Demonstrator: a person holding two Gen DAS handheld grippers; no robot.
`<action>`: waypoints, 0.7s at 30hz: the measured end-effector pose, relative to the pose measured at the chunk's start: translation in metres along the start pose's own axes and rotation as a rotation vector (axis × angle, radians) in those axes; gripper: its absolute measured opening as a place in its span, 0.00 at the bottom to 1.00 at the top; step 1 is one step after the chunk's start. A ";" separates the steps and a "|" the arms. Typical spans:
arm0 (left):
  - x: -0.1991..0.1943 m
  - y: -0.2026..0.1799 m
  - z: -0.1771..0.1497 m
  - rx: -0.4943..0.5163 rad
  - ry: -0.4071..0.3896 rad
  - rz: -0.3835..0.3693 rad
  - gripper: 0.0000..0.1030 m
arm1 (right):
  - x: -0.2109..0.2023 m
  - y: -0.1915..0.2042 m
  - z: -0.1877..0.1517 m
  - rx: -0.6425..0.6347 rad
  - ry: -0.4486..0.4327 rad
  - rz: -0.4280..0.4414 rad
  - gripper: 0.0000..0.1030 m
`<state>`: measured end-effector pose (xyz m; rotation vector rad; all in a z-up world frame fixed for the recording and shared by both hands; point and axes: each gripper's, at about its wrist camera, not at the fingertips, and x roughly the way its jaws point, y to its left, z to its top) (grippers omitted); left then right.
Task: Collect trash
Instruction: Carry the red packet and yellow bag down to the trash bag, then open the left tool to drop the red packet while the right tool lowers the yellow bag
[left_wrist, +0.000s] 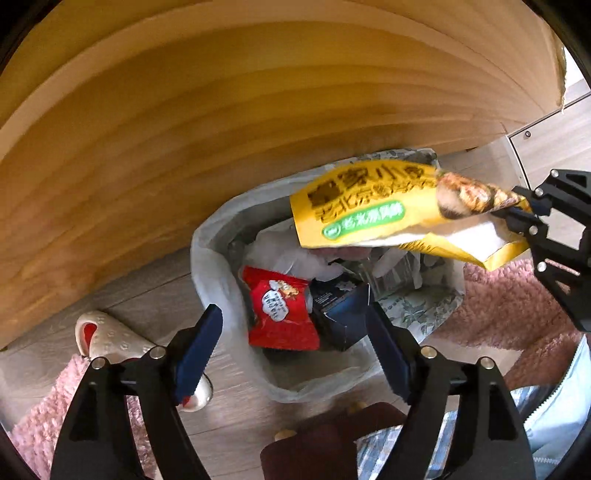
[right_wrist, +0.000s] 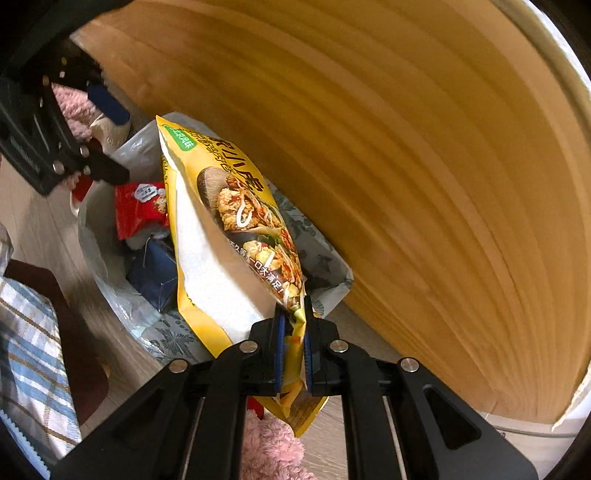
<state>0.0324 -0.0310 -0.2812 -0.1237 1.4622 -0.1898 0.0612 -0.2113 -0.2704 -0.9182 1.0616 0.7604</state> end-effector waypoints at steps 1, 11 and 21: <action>-0.002 0.002 -0.001 -0.011 0.003 0.006 0.74 | 0.000 0.001 0.002 -0.010 0.003 -0.002 0.08; -0.012 0.026 0.002 -0.105 -0.032 0.025 0.74 | 0.030 0.017 0.021 -0.166 0.034 -0.005 0.08; 0.003 0.034 0.006 -0.130 -0.014 0.058 0.74 | 0.081 0.007 0.047 -0.165 0.111 0.000 0.08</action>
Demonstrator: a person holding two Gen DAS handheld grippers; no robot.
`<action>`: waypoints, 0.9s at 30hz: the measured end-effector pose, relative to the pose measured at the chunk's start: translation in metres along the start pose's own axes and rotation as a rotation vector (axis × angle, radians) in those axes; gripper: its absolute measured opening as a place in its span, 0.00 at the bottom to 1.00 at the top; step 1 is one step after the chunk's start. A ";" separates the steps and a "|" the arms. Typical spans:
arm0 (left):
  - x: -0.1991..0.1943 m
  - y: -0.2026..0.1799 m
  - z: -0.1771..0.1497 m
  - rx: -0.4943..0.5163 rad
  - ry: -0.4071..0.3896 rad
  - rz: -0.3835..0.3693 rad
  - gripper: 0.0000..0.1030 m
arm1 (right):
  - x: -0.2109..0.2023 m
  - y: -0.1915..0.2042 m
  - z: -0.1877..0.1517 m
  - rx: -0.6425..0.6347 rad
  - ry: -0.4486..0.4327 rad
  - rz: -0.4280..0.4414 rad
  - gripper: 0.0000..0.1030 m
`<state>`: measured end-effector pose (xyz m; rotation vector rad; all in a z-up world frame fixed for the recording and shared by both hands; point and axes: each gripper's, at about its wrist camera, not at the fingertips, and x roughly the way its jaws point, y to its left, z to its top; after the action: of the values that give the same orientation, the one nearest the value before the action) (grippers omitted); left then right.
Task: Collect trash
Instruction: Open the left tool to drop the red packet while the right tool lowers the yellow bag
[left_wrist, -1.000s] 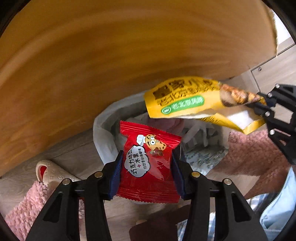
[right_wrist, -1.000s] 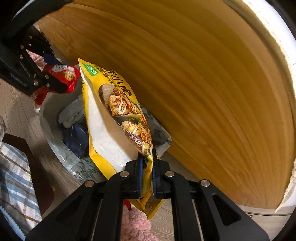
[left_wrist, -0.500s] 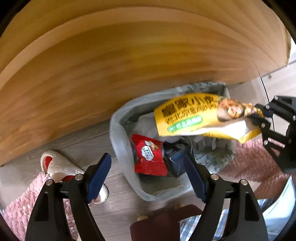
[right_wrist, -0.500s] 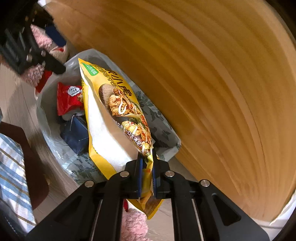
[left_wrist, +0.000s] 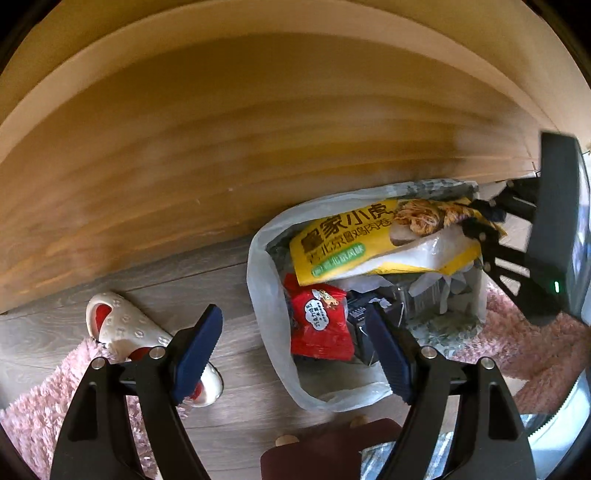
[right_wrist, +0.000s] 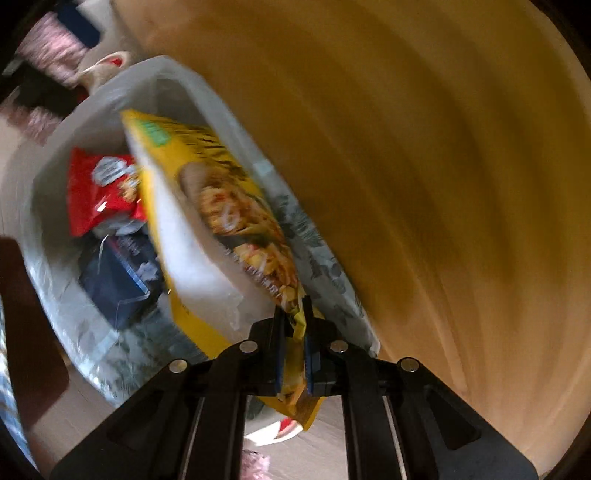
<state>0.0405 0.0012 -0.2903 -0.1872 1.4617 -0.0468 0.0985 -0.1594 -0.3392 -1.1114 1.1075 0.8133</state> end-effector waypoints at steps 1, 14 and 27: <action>0.001 0.000 0.001 0.000 0.001 -0.001 0.74 | 0.004 -0.002 0.002 0.001 0.002 -0.008 0.08; 0.006 -0.001 0.002 0.004 0.010 -0.027 0.74 | 0.043 0.034 0.000 -0.121 -0.037 -0.238 0.09; 0.019 -0.001 0.002 0.022 0.035 -0.044 0.75 | 0.069 0.035 0.004 -0.131 -0.008 -0.223 0.09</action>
<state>0.0443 -0.0020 -0.3083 -0.2018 1.4911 -0.1023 0.0868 -0.1469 -0.4151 -1.3147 0.9137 0.7208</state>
